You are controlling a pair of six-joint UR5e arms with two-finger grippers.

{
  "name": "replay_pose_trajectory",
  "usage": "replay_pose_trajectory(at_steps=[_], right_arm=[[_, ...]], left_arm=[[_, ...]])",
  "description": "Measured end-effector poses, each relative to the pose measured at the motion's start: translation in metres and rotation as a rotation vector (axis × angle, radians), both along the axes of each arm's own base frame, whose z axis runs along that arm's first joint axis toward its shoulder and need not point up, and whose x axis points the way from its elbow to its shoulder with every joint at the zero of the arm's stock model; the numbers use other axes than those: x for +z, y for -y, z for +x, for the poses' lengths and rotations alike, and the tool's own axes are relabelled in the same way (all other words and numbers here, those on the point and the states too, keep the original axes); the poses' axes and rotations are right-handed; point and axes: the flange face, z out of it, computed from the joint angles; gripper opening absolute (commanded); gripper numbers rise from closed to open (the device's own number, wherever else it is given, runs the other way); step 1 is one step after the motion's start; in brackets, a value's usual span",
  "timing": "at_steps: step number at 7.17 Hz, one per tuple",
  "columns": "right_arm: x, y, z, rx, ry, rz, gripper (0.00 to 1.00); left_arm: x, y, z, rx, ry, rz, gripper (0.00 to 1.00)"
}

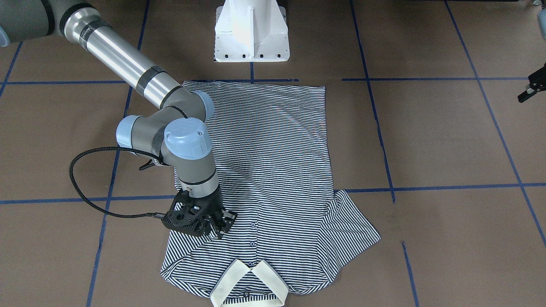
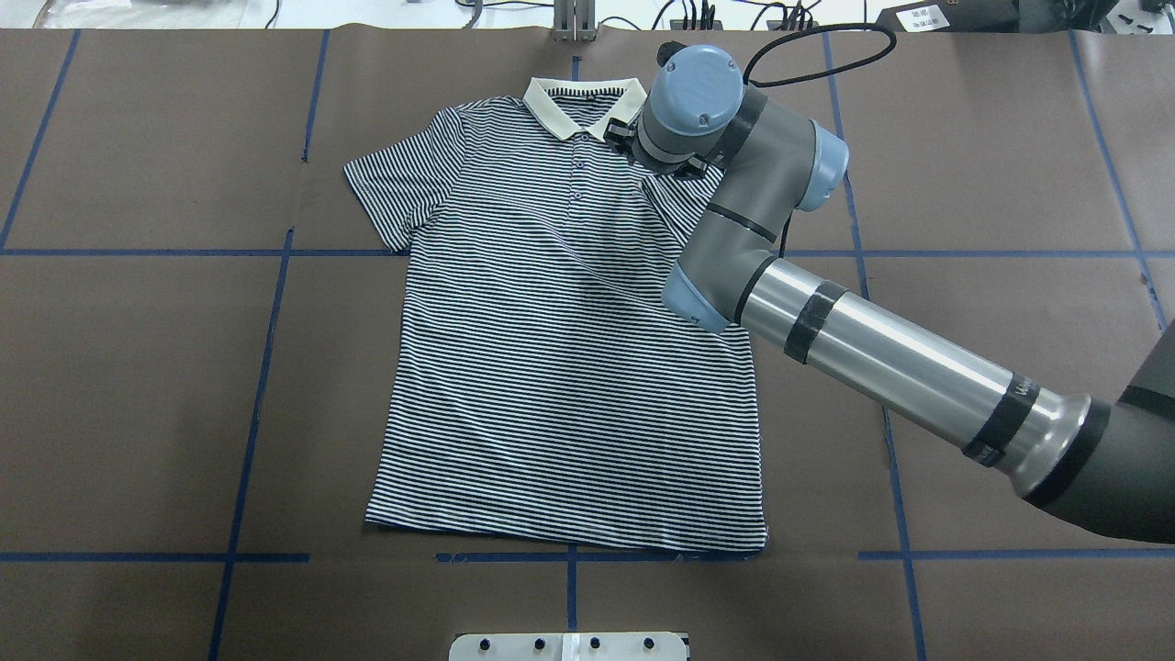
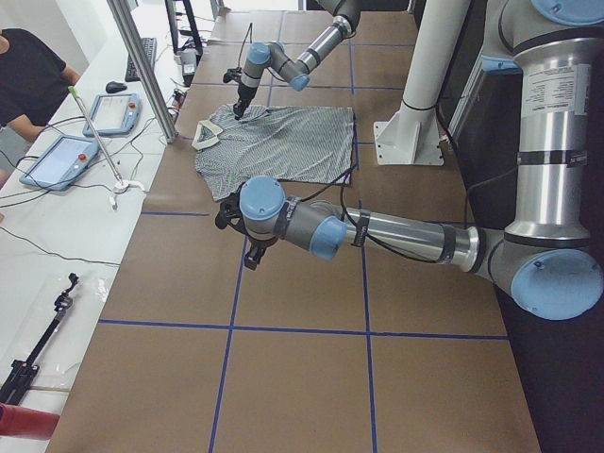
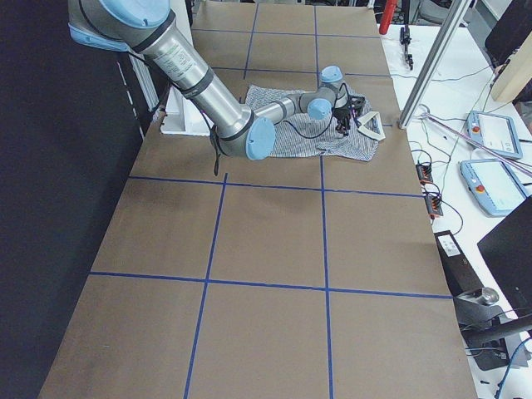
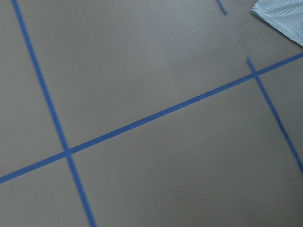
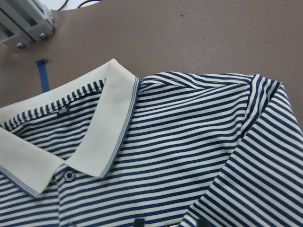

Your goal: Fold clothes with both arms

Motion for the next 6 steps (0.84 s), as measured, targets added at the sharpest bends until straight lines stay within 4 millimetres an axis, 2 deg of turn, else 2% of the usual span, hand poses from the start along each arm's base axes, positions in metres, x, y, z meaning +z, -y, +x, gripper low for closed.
replay_pose_trajectory(at_steps=[1, 3, 4, 5, 6], right_arm=[[-0.001, -0.009, 0.027, -0.021, 0.047, 0.001, 1.00], [0.020, -0.040, 0.110, -0.082, 0.151, -0.013, 1.00], [0.034, -0.063, 0.143, -0.105, 0.180, -0.015, 1.00], [0.046, -0.083, 0.166, -0.119, 0.195, -0.015, 1.00], [0.057, -0.104, 0.185, -0.132, 0.206, -0.018, 1.00]], left_arm=[[-0.026, 0.014, 0.034, 0.003, -0.022, -0.035, 1.00], [-0.083, 0.065, 0.107, -0.065, -0.002, -0.120, 1.00], [-0.105, 0.091, 0.157, -0.098, 0.029, -0.151, 1.00], [-0.118, 0.109, 0.202, -0.137, 0.071, -0.155, 1.00], [-0.123, 0.126, 0.238, -0.174, 0.092, -0.163, 0.98]])
